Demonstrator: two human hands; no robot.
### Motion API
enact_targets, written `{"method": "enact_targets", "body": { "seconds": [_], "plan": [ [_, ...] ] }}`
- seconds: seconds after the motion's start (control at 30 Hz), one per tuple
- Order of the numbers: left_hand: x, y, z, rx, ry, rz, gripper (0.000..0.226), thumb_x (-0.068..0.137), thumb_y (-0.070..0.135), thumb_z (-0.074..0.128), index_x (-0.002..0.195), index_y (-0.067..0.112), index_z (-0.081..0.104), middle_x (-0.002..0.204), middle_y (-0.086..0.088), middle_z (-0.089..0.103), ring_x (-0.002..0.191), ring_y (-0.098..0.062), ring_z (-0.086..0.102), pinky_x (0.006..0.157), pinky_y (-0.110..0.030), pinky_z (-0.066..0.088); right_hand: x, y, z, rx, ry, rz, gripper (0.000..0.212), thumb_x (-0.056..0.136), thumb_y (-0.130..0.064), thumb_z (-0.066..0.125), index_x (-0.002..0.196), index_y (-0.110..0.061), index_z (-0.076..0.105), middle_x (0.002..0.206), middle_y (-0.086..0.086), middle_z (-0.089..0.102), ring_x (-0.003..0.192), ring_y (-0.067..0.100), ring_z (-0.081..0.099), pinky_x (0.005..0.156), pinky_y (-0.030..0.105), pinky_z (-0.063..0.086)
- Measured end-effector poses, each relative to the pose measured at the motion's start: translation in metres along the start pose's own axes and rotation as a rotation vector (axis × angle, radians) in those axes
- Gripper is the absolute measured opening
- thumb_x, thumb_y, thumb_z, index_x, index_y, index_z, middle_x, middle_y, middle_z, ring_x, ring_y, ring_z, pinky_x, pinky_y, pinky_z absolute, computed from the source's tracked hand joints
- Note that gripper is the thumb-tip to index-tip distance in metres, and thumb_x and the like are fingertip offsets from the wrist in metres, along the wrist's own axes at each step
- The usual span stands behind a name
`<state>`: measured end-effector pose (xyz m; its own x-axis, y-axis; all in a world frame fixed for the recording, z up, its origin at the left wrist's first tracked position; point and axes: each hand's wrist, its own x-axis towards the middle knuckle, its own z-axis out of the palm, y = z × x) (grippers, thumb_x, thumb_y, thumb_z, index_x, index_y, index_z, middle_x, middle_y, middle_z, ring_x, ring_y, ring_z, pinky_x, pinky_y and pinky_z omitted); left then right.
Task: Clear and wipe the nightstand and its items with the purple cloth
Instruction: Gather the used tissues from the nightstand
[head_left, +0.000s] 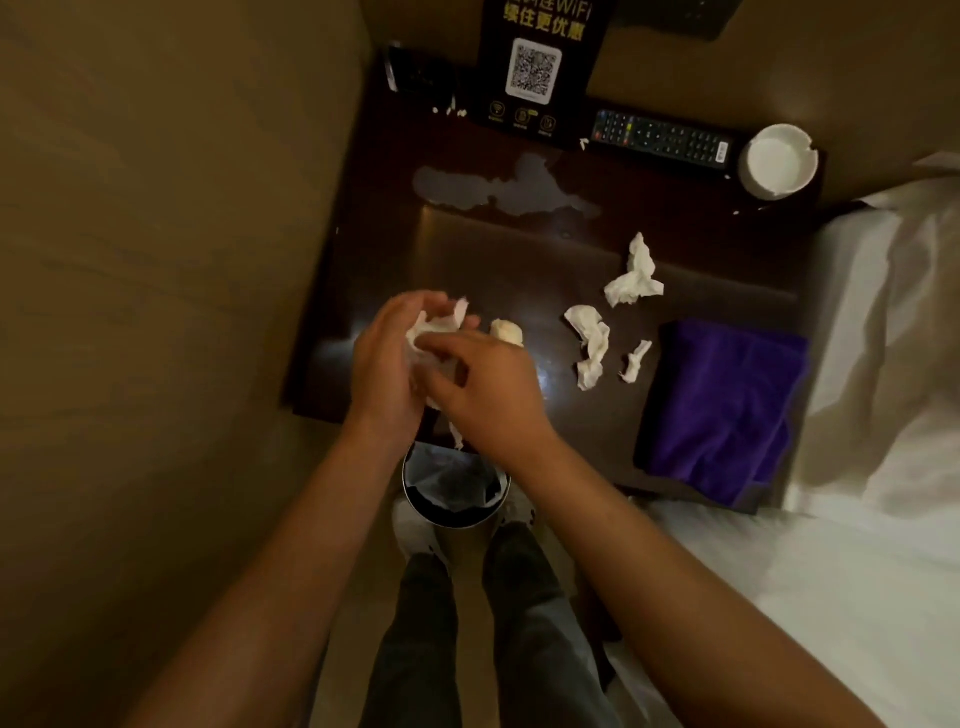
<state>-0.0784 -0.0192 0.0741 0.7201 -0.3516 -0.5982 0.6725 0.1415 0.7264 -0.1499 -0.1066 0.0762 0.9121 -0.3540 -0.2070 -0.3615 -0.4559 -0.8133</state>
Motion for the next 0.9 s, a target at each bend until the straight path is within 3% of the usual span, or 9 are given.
{"method": "enact_targets", "body": {
  "seconds": [0.1, 0.23, 0.33, 0.47, 0.6, 0.7, 0.8, 0.9],
  "plan": [
    [0.002, -0.004, 0.006, -0.01, 0.28, -0.068, 0.029, 0.102, 0.029, 0.058, 0.078, 0.013, 0.061, 0.078, -0.006, 0.07, 0.076, -0.021, 0.072, 0.074, -0.036, 0.062, -0.012, -0.001, 0.003, 0.088, -0.057, 0.0, 0.037, 0.096, -0.023, 0.067, 0.133, -0.022, 0.066, 0.11, 0.005, 0.074, 0.092, 0.017, 0.069, 0.079, 0.028, 0.052],
    [0.017, -0.002, 0.001, -0.08, 0.441, -0.095, 0.029, 0.101, 0.03, 0.057, 0.077, 0.014, 0.058, 0.062, 0.0, 0.066, 0.059, -0.014, 0.067, 0.06, -0.028, 0.058, -0.014, 0.018, -0.008, 0.219, 0.036, 0.125, 0.032, 0.094, -0.018, 0.067, 0.125, -0.023, 0.07, 0.108, -0.006, 0.074, 0.089, 0.006, 0.068, 0.08, 0.026, 0.056],
    [0.022, -0.005, -0.004, -0.062, 0.416, -0.16, 0.03, 0.103, 0.034, 0.053, 0.085, 0.012, 0.059, 0.069, -0.001, 0.066, 0.063, -0.014, 0.068, 0.067, -0.031, 0.057, -0.005, 0.046, -0.016, 0.021, 0.14, 0.249, 0.042, 0.092, -0.025, 0.069, 0.133, -0.022, 0.06, 0.108, -0.005, 0.071, 0.089, 0.011, 0.068, 0.079, 0.036, 0.057],
    [0.02, -0.014, -0.011, -0.046, 0.391, -0.169, 0.031, 0.106, 0.033, 0.048, 0.089, 0.014, 0.065, 0.084, -0.004, 0.07, 0.068, -0.014, 0.072, 0.061, -0.026, 0.057, 0.008, 0.077, -0.014, -0.227, 0.068, 0.358, 0.073, 0.088, -0.047, 0.071, 0.15, -0.032, 0.036, 0.13, 0.007, 0.059, 0.11, 0.028, 0.064, 0.083, 0.043, 0.056],
    [0.022, -0.016, -0.02, -0.021, 0.33, -0.229, 0.034, 0.109, 0.037, 0.037, 0.098, 0.017, 0.063, 0.097, -0.004, 0.067, 0.069, -0.01, 0.071, 0.057, -0.024, 0.058, 0.018, 0.093, 0.001, -0.391, -0.007, 0.367, 0.056, 0.09, -0.041, 0.069, 0.141, -0.03, 0.048, 0.129, 0.01, 0.053, 0.106, 0.035, 0.064, 0.075, 0.04, 0.052],
    [0.023, -0.019, -0.02, -0.017, 0.3, -0.234, 0.033, 0.106, 0.042, 0.042, 0.1, 0.018, 0.064, 0.095, -0.001, 0.072, 0.081, -0.014, 0.072, 0.073, -0.031, 0.06, 0.026, 0.094, 0.003, -0.308, 0.03, 0.414, 0.04, 0.093, -0.033, 0.065, 0.131, -0.026, 0.058, 0.123, 0.011, 0.058, 0.105, 0.035, 0.064, 0.074, 0.036, 0.046],
    [0.021, -0.024, -0.017, 0.012, 0.258, -0.224, 0.035, 0.106, 0.044, 0.042, 0.102, 0.018, 0.065, 0.099, 0.0, 0.072, 0.091, -0.015, 0.07, 0.086, -0.035, 0.058, 0.025, 0.08, -0.002, -0.134, 0.077, 0.371, 0.037, 0.09, -0.033, 0.072, 0.124, -0.02, 0.065, 0.108, 0.008, 0.068, 0.096, 0.028, 0.067, 0.076, 0.036, 0.052],
    [0.021, -0.028, -0.011, 0.007, 0.268, -0.202, 0.035, 0.107, 0.041, 0.041, 0.105, 0.017, 0.066, 0.103, -0.002, 0.07, 0.095, -0.016, 0.068, 0.086, -0.032, 0.057, 0.011, 0.054, -0.002, -0.059, 0.096, 0.246, 0.038, 0.085, -0.033, 0.077, 0.12, -0.023, 0.066, 0.099, 0.001, 0.069, 0.082, 0.017, 0.066, 0.072, 0.037, 0.056]
  ]
}}
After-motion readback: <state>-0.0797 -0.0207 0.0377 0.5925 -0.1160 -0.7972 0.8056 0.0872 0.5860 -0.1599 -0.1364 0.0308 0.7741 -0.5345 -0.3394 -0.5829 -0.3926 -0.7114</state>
